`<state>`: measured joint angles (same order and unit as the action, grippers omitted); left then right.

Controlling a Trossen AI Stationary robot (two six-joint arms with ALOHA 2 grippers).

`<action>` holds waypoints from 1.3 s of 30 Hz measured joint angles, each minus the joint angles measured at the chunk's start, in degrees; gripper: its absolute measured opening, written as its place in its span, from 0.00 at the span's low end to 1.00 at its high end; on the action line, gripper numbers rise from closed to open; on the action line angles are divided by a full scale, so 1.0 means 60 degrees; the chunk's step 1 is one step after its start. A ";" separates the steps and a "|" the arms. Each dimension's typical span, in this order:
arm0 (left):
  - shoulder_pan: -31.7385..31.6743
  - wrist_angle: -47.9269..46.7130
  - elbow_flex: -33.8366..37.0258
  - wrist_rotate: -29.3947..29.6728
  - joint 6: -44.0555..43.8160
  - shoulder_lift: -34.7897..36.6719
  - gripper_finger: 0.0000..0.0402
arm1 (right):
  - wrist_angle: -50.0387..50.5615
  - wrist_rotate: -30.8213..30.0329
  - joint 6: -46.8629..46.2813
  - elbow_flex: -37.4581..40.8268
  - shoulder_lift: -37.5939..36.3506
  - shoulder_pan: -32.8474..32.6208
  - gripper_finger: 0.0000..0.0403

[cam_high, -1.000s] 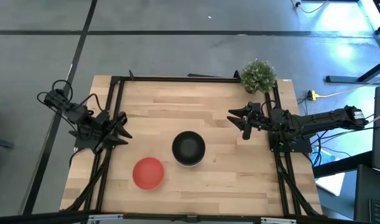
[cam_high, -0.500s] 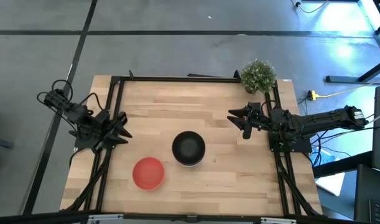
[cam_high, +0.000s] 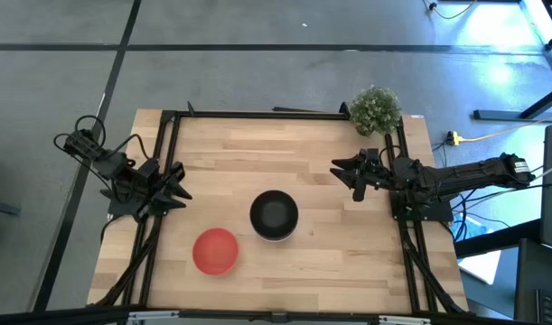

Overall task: Nest bowls inside each other
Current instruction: Stack the orange bowl on top of the black bowl

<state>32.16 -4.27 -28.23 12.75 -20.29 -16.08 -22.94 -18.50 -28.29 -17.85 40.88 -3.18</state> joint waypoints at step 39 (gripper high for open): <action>0.0000 -0.4677 -0.0007 -0.0496 -0.4365 -0.2942 0.28 | 0.0106 -0.0229 -0.0743 0.0000 0.0000 -0.0659 0.50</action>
<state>32.16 -32.33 -28.27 9.78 -46.48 -33.73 -22.31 -19.88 -32.75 -17.85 40.88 -7.14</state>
